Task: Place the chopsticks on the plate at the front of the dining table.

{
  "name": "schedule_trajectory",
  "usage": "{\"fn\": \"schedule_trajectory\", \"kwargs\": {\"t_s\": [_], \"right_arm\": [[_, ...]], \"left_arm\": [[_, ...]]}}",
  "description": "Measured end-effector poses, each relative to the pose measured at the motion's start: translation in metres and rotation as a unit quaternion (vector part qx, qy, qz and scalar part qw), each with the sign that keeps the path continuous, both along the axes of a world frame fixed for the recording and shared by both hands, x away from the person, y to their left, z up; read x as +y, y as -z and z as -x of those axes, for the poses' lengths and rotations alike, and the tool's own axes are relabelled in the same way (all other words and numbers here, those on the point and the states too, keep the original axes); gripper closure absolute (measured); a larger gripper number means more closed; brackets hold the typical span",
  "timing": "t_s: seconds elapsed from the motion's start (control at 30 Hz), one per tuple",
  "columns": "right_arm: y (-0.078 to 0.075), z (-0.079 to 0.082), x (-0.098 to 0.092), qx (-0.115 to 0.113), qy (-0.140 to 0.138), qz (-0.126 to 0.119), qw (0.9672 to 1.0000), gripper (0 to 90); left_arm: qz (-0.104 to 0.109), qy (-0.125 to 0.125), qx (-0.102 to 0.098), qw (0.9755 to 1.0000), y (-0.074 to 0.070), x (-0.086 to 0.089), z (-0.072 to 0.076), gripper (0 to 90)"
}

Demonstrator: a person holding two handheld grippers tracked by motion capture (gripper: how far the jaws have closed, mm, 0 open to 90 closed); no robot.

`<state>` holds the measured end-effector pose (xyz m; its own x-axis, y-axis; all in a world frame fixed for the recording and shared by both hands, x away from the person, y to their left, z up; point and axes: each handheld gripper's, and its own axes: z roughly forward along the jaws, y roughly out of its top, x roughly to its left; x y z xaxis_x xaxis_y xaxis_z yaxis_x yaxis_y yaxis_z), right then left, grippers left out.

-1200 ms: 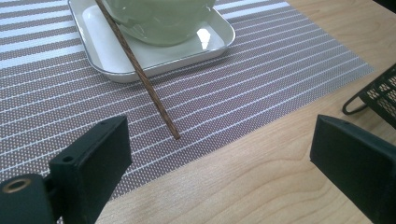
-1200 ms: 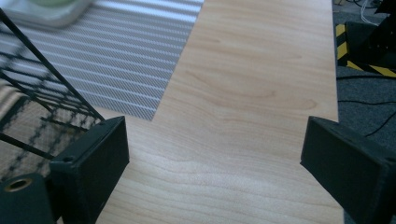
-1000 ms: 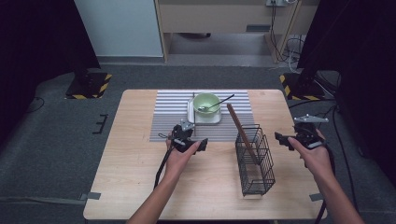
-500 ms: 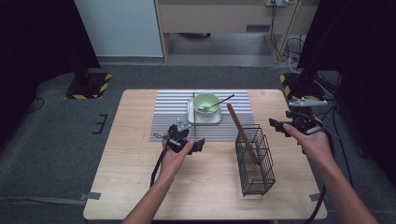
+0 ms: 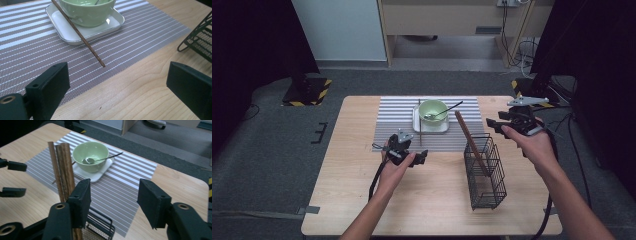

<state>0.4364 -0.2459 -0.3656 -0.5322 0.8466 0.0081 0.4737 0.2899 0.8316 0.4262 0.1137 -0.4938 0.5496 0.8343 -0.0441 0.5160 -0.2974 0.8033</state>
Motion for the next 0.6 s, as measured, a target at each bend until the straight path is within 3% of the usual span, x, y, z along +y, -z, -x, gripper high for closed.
{"fn": "schedule_trajectory", "kwargs": {"t_s": [0.3, 0.6], "right_arm": [[0.002, -0.004, 0.014, 0.002, -0.017, -0.012, 0.9998, 52.7], [0.003, -0.004, 0.027, -0.006, -0.042, -0.022, 0.9989, 66.6]], "left_arm": [[0.002, 0.0, 0.003, 1.0, 0.003, 0.005, 0.001, 4.3], [-0.002, 0.003, 0.005, 1.0, 0.007, 0.012, 0.004, 4.7]]}}
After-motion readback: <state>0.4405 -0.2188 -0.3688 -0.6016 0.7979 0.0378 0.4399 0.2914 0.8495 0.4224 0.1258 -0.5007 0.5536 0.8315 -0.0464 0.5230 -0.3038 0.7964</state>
